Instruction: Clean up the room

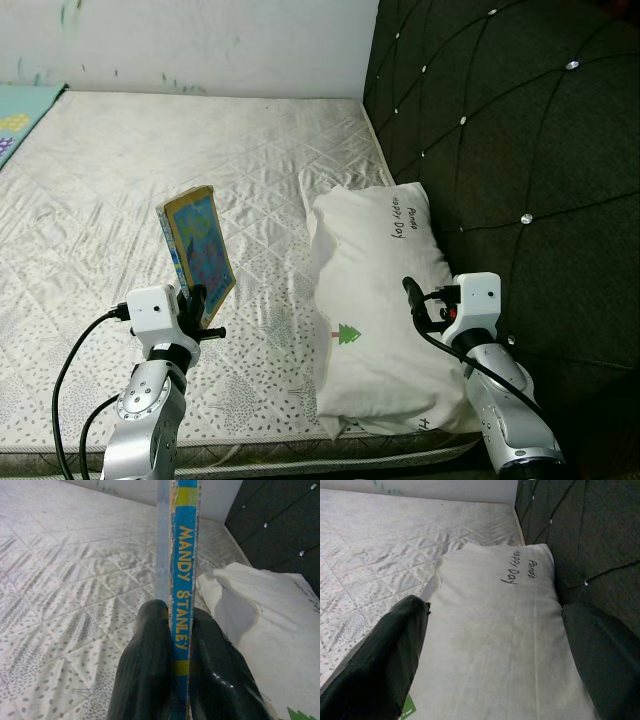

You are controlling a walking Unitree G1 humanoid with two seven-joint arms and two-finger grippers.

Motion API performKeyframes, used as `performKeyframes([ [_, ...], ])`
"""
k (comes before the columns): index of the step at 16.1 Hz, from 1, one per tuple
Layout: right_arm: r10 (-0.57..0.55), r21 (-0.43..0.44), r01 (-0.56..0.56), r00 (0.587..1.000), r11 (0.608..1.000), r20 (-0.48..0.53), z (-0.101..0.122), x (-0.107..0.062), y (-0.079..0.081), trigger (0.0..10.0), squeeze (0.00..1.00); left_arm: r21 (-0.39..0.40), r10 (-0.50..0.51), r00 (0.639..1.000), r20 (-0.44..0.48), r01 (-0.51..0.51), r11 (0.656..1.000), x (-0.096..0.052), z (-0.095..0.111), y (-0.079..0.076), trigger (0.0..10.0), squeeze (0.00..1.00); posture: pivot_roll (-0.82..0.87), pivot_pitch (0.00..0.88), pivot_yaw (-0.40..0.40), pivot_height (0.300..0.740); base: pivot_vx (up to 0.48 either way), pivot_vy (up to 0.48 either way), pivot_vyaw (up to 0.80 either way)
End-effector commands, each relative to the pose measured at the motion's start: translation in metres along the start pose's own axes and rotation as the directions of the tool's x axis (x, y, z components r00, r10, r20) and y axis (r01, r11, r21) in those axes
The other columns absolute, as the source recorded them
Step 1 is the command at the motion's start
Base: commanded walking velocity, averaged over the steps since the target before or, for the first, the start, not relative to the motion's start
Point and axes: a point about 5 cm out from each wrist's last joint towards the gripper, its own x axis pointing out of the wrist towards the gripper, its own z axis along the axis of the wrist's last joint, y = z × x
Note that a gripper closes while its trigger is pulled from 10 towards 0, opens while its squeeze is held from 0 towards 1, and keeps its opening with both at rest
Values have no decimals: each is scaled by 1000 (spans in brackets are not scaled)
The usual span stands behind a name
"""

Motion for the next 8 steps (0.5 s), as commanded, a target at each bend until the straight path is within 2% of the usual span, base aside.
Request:
performKeyframes([
  [1,-29,2,29,1000,1000,7,3,-1,-6,10000,0,10,-26,998,59,25,1000,4,14,-6,10000,0,-106,96,-47,740,0,0,0],
  [8,-24,16,24,1000,1000,4,5,1,-5,10000,0,3,-26,998,63,26,1000,6,17,-6,10000,0,-111,126,-48,740,0,0,0],
])
